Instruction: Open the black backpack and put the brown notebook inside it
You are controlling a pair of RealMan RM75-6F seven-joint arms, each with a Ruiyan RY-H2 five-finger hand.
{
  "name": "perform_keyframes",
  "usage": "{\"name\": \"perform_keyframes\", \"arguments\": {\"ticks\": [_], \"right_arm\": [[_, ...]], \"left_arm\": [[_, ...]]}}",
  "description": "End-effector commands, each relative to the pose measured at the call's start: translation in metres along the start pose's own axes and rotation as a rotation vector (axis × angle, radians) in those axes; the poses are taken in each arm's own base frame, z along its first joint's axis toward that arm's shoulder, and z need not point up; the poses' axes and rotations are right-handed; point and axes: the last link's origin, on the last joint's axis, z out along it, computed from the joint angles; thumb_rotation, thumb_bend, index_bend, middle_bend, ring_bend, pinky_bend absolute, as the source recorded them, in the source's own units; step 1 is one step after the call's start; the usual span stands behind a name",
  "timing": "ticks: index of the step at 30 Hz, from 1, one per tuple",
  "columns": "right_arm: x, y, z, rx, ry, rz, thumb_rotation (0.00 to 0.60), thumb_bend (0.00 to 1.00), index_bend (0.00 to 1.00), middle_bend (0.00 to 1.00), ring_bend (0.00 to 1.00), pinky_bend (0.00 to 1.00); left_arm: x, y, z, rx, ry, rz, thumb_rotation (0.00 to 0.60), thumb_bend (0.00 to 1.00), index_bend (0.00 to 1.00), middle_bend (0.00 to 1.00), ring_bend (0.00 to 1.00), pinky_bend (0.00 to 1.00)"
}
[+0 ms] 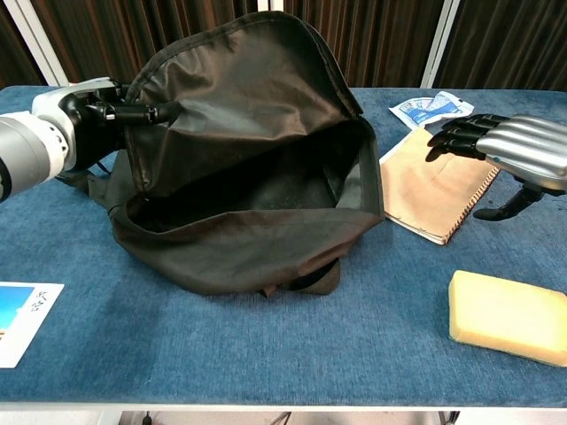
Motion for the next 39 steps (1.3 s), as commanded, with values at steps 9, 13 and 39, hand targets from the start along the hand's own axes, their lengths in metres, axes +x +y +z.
{"name": "perform_keyframes", "arguments": {"ticks": [9, 13, 39], "right_arm": [[-0.010, -0.001, 0.009, -0.031, -0.024, 0.028, 0.600, 0.18, 0.22, 0.16, 0.04, 0.14], [-0.012, -0.006, 0.015, -0.024, -0.020, 0.024, 0.600, 0.18, 0.22, 0.16, 0.04, 0.14], [0.002, -0.039, 0.066, -0.021, 0.090, 0.096, 0.600, 0.45, 0.24, 0.21, 0.08, 0.18]], "left_arm": [[0.000, 0.000, -0.003, 0.000, -0.001, -0.004, 0.600, 0.56, 0.66, 0.67, 0.52, 0.32], [0.000, -0.001, -0.003, 0.002, -0.003, -0.008, 0.600, 0.56, 0.66, 0.67, 0.52, 0.32], [0.000, 0.000, -0.001, 0.004, -0.014, -0.026, 0.600, 0.56, 0.66, 0.67, 0.51, 0.32]]}}
